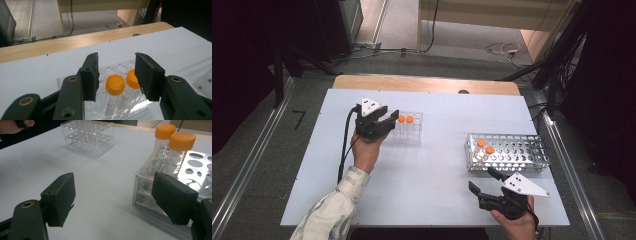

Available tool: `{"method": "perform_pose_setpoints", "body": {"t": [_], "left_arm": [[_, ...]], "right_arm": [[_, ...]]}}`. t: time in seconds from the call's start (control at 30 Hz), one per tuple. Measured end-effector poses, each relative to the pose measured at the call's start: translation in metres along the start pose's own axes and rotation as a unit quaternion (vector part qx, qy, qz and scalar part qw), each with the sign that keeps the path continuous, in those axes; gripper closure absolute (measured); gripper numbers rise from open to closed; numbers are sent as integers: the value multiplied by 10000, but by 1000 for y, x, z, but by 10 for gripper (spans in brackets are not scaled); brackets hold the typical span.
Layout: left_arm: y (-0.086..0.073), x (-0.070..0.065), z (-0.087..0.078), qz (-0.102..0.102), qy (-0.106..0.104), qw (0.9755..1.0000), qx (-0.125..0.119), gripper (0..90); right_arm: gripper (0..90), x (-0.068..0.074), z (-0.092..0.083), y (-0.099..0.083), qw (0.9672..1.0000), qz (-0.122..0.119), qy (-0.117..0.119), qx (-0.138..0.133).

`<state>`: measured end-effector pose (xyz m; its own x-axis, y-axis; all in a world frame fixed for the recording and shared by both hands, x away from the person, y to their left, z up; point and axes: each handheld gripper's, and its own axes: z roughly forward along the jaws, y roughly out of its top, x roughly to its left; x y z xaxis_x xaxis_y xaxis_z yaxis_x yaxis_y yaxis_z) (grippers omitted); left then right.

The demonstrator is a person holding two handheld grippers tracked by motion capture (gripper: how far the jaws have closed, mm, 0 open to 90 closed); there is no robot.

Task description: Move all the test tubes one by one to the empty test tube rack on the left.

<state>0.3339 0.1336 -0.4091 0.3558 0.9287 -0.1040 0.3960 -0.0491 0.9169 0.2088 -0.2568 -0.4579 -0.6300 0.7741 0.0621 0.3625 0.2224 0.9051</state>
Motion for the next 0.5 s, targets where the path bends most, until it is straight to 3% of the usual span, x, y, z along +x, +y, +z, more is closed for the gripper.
{"method": "perform_pose_setpoints", "body": {"t": [0.33,0.5], "left_arm": [[2,-13,-24,2,-90,9998,-176,274],[-8,-21,-37,-71,-281,9990,-326,262]], "right_arm": [[181,-8,-3,0,9998,82,-173,-58],[181,-12,-4,0,9996,98,-257,-63]]}}
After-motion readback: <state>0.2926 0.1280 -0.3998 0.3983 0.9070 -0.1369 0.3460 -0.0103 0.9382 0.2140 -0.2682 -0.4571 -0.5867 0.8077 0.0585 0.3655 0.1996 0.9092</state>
